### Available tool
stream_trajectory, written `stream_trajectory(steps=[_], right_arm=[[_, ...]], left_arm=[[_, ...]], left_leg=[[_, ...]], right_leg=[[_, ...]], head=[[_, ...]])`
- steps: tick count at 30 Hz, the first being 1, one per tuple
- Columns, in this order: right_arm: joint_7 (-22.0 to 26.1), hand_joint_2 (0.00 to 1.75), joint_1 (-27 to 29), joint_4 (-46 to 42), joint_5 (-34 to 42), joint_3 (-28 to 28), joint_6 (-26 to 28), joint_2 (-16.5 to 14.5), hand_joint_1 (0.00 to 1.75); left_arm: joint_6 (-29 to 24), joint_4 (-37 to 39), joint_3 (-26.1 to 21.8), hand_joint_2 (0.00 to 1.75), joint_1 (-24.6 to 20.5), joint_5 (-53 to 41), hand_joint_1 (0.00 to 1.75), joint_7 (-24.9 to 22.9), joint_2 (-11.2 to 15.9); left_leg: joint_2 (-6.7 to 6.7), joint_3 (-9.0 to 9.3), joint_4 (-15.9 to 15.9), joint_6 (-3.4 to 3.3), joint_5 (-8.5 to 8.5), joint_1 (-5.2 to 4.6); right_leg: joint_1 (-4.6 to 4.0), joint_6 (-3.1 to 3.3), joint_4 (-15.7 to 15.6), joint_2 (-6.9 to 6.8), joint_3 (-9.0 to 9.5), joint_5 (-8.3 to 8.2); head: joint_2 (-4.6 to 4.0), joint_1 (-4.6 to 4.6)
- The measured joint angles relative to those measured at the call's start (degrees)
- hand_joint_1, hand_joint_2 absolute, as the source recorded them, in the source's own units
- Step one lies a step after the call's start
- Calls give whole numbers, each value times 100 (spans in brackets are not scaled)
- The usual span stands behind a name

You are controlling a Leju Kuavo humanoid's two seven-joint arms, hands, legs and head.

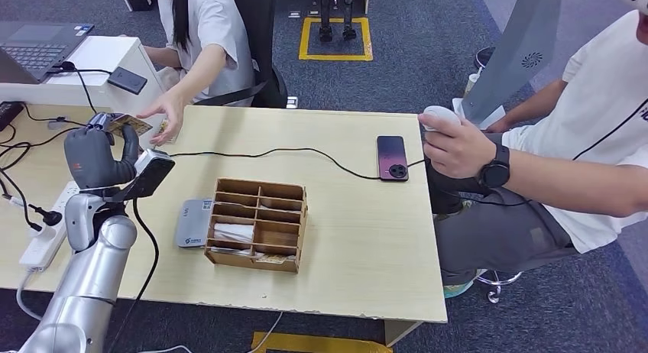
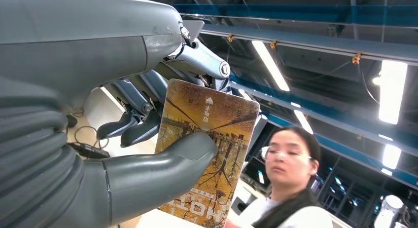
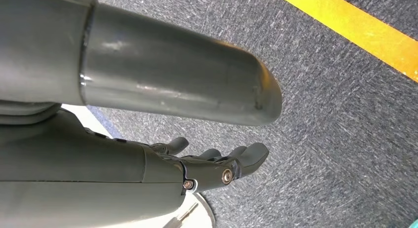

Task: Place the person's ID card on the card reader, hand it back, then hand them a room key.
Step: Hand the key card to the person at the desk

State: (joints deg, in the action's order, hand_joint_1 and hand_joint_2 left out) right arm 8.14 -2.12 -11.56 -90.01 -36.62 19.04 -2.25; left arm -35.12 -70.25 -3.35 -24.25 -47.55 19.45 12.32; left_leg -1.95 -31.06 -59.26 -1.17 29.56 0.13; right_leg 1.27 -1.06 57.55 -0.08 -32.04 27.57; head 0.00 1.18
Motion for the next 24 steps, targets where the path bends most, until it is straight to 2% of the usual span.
stream_trajectory(steps=[3, 7, 13, 19, 24], right_arm=[[21, 0, -18, 0, 3, 16, 2, 0, 0], [4, 0, -23, 0, 3, 33, -4, 0, 0], [-67, 0, -13, 1, 4, 36, -9, 0, 0], [-137, 0, 25, 1, 87, 36, 26, 0, 0], [-164, 0, 67, 2, 111, 36, 21, 5, 0]], left_arm=[[-13, 83, 54, 175, -65, -7, 175, 0, -34], [-14, 168, 96, 175, -119, 10, 0, -3, -66], [26, 214, 103, 175, -139, 303, 0, -57, -80], [679, 207, 101, 175, -189, 1450, 0, -91, -145], [1098, -199, 102, 175, 38, 1876, 0, 235, -158]], left_leg=[[-2, 0, 0, 0, 0, 0], [-3, 0, 0, 0, 0, 0], [-3, 0, 0, 0, 0, 0], [-2, -2, 0, 0, 0, 0], [-4, -3, 0, 0, 1, 0]], right_leg=[[0, 0, 0, 2, 0, 0], [0, 0, 0, 2, 0, 0], [-1, 0, 0, 3, -2, 0], [-1, 0, 0, 2, 0, 0], [0, 0, 0, 3, 0, 0]], head=[[0, -1], [0, 1], [0, 1], [0, 1], [0, 1]])
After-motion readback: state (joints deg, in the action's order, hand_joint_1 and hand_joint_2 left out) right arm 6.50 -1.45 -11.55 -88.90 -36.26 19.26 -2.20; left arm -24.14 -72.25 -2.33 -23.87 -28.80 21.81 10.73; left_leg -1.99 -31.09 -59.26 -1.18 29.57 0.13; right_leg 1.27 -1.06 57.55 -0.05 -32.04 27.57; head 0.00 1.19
